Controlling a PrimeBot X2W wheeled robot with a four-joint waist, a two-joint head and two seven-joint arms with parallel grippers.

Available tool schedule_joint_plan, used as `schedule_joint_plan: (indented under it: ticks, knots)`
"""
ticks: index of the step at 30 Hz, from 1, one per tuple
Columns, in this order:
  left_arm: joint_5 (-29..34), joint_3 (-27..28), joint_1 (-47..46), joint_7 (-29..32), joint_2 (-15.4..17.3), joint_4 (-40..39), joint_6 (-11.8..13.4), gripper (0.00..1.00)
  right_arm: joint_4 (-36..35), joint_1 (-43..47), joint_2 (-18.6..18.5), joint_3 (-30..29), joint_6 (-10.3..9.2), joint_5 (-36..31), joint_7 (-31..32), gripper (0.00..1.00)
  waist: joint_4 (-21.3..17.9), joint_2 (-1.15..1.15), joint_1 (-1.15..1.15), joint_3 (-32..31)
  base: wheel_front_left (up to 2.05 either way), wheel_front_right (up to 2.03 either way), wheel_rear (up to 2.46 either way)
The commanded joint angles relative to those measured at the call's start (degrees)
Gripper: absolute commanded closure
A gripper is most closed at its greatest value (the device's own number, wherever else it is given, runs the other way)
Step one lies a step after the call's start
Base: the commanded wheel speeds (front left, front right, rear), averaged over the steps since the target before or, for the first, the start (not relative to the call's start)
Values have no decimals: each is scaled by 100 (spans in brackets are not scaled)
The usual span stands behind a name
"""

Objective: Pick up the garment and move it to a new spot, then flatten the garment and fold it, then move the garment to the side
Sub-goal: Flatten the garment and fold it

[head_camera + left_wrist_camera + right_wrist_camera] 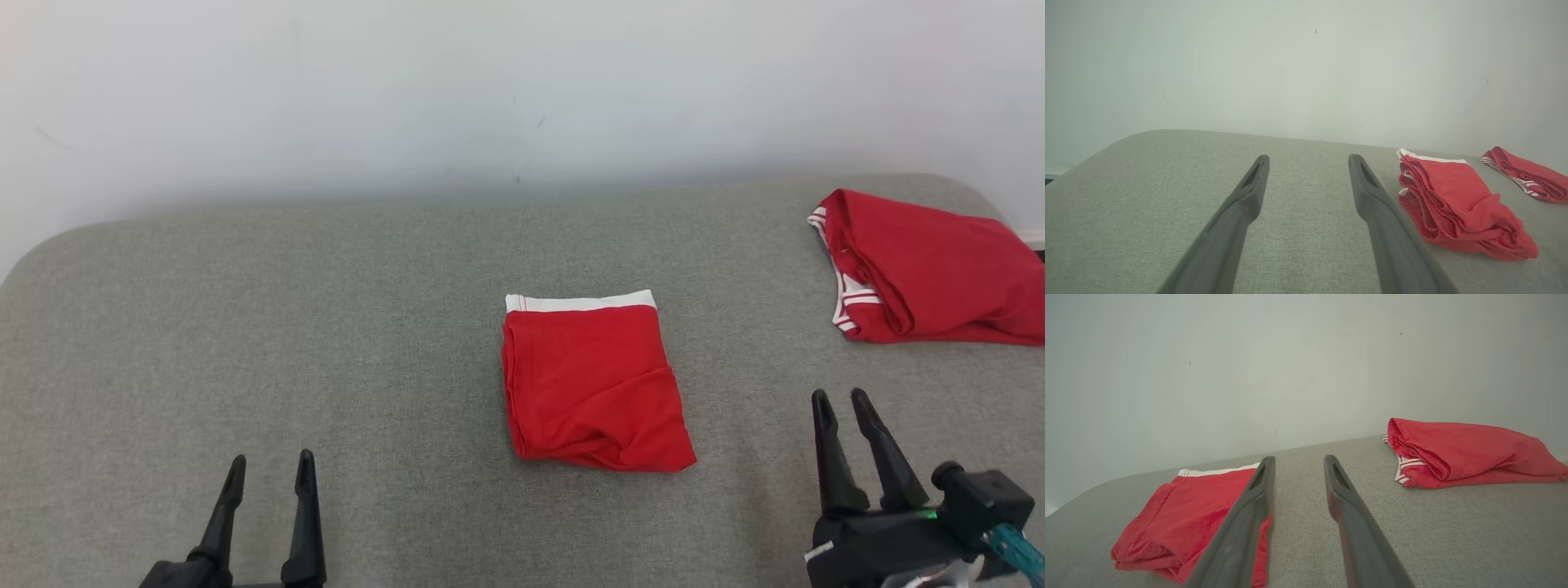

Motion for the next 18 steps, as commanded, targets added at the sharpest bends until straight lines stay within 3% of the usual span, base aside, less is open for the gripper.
schedule_joint_plan:
  ticks: [1, 18]
  knots:
    - [57, 52, 72, -18, 2, -28, 9, 0, -49, 75, 25, -13, 4, -27, -23, 0, -37, 0, 0, -46, 0, 0, 0]
    - [405, 149, 522, -18, 1, -250, -51, 0, -520, 862, 198, -240, 4, -235, 93, 0, 193, 0, 0, -257, 0, 0, 0]
